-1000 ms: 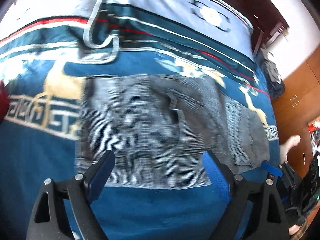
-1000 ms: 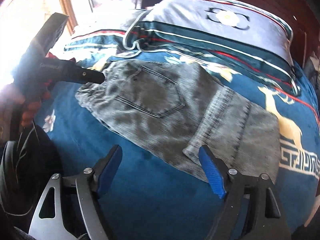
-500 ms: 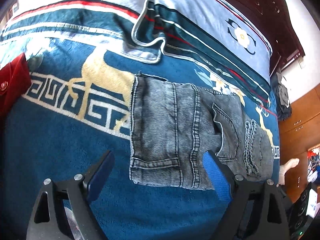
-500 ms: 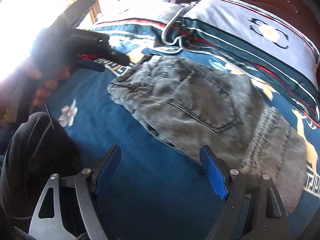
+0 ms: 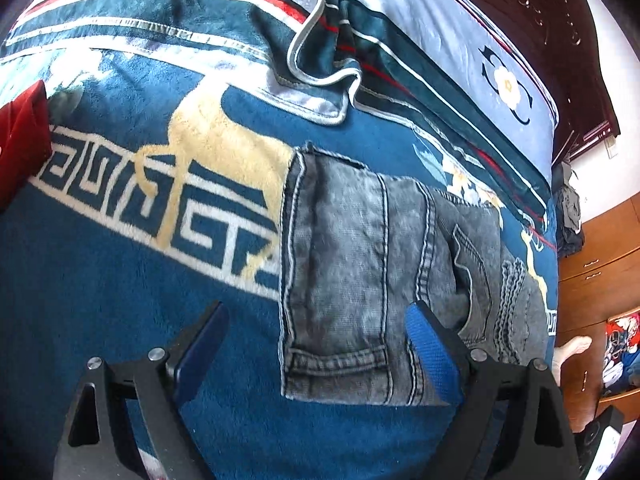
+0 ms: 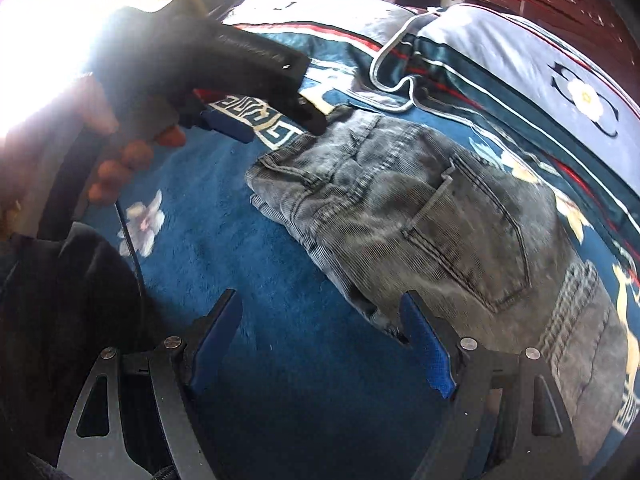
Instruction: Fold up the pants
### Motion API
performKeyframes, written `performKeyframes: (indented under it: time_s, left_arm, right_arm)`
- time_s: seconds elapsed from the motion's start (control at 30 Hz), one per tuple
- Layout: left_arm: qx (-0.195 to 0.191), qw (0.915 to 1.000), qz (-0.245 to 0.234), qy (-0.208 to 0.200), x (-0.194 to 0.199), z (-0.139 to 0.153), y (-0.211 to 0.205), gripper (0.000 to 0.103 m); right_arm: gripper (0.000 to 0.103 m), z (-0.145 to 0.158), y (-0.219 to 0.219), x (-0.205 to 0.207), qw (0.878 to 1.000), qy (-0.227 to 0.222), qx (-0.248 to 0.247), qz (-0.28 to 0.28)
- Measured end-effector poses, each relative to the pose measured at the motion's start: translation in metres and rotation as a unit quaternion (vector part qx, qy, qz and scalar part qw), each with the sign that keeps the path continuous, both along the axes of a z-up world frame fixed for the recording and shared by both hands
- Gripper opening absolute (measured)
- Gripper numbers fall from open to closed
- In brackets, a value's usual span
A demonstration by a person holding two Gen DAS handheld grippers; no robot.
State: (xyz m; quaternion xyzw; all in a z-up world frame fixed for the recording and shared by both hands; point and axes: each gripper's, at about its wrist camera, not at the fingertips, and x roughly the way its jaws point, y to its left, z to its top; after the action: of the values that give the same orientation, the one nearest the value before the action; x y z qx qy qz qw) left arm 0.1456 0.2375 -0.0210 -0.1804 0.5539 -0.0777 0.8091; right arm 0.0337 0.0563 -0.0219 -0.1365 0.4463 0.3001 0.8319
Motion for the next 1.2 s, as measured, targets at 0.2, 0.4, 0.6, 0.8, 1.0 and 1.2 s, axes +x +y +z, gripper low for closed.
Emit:
performKeyframes:
  time_s: [0.2, 0.4, 0.6, 0.8, 1.0, 1.2]
  left_arm:
    - [-0.003, 1.0, -0.001, 0.004, 0.008, -0.003, 0.009, 0.091]
    - [-0.003, 0.9999, -0.013, 0.01, 0.015, -0.009, 0.013, 0.091]
    - [-0.022, 0.9996, -0.01, 0.015, 0.022, -0.016, 0.019, 0.091]
    - [-0.052, 0.9984, -0.005, 0.019, 0.026, -0.021, 0.028, 0.091]
    - [-0.077, 0.9967, 0.011, 0.025, 0.029, -0.029, 0.042, 0.091]
    - [-0.084, 0.996, 0.014, 0.024, 0.029, -0.03, 0.042, 0.091]
  right_arm:
    - [0.081, -0.003, 0.029, 0.004, 0.999, -0.025, -0.019, 0.033]
    - [0.081, -0.015, 0.05, 0.002, 0.993, -0.051, -0.072, 0.08]
    - [0.081, -0.027, 0.059, 0.0, 0.987, -0.069, -0.107, 0.098]
    - [0.081, -0.036, 0.071, 0.007, 0.979, -0.108, -0.141, 0.101]
    - [0.078, -0.05, 0.079, 0.018, 0.979, -0.107, -0.145, 0.096]
    - [0.023, -0.031, 0.066, 0.034, 0.985, -0.104, -0.123, 0.06]
